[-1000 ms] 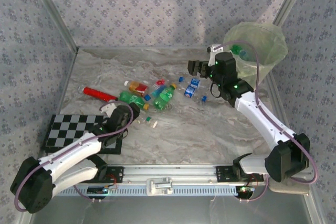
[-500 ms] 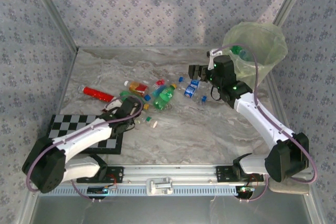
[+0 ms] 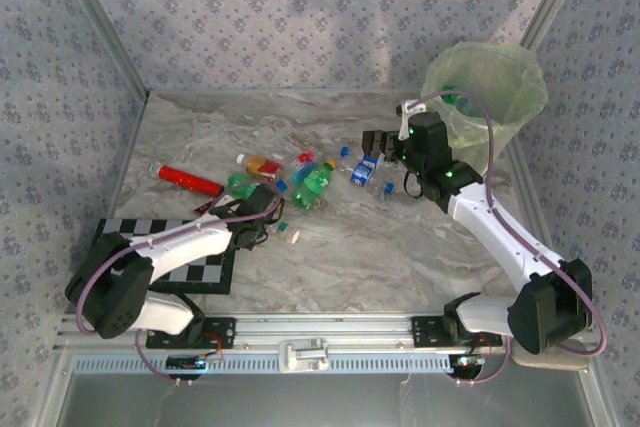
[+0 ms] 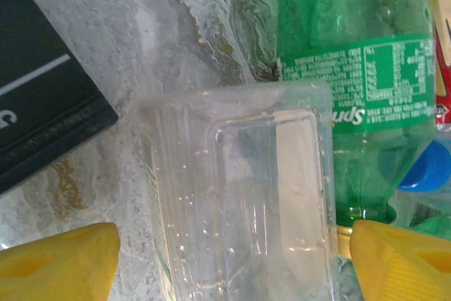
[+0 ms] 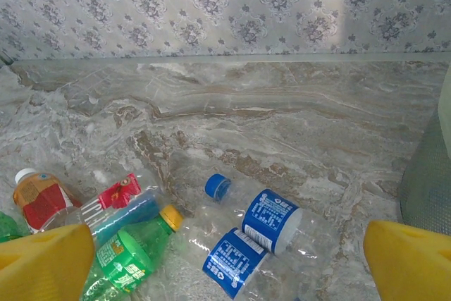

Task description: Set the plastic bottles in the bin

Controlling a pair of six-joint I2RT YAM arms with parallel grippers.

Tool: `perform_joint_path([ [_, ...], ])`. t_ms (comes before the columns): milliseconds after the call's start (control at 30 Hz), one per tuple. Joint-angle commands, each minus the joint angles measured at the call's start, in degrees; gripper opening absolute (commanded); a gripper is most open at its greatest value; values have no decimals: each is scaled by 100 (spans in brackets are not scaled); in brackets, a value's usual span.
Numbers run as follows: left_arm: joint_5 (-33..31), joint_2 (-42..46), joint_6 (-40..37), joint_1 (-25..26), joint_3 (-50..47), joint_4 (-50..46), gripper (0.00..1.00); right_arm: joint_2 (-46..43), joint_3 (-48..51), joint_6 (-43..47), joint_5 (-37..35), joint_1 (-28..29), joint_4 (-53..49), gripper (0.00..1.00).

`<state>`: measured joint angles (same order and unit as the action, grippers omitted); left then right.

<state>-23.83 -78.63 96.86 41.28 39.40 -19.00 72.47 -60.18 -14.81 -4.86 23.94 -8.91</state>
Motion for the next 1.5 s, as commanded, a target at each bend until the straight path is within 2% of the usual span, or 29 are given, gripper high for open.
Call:
perform_joint_path([
  [0, -235, -188, 395, 28, 156, -227, 84, -103, 59, -74, -111, 13, -67, 100],
  [367, -25, -685, 265, 11, 213, 61, 78, -102, 136, -110, -76, 2, -26, 100],
  [700, -69, -628, 103, 21, 270, 22, 56, -103, 206, -128, -10, 4, 10, 100],
  [900, -514, -95, -231, 108, 331, -68, 52, -71, 409, -116, 709, -7, 438, 100],
  [1100, -832, 553, -1163, 104, 350, 369, 49, 177, 446, -249, 1868, 46, 918, 100],
  [1233, -693, 893, -1894, -82, 229, 977, 46, 436, 390, -271, 2540, 298, 1251, 97],
  [1467, -202, 1191, -2671, -477, 179, 1575, 44, 1060, 84, -181, 2967, 1162, 1482, 92],
])
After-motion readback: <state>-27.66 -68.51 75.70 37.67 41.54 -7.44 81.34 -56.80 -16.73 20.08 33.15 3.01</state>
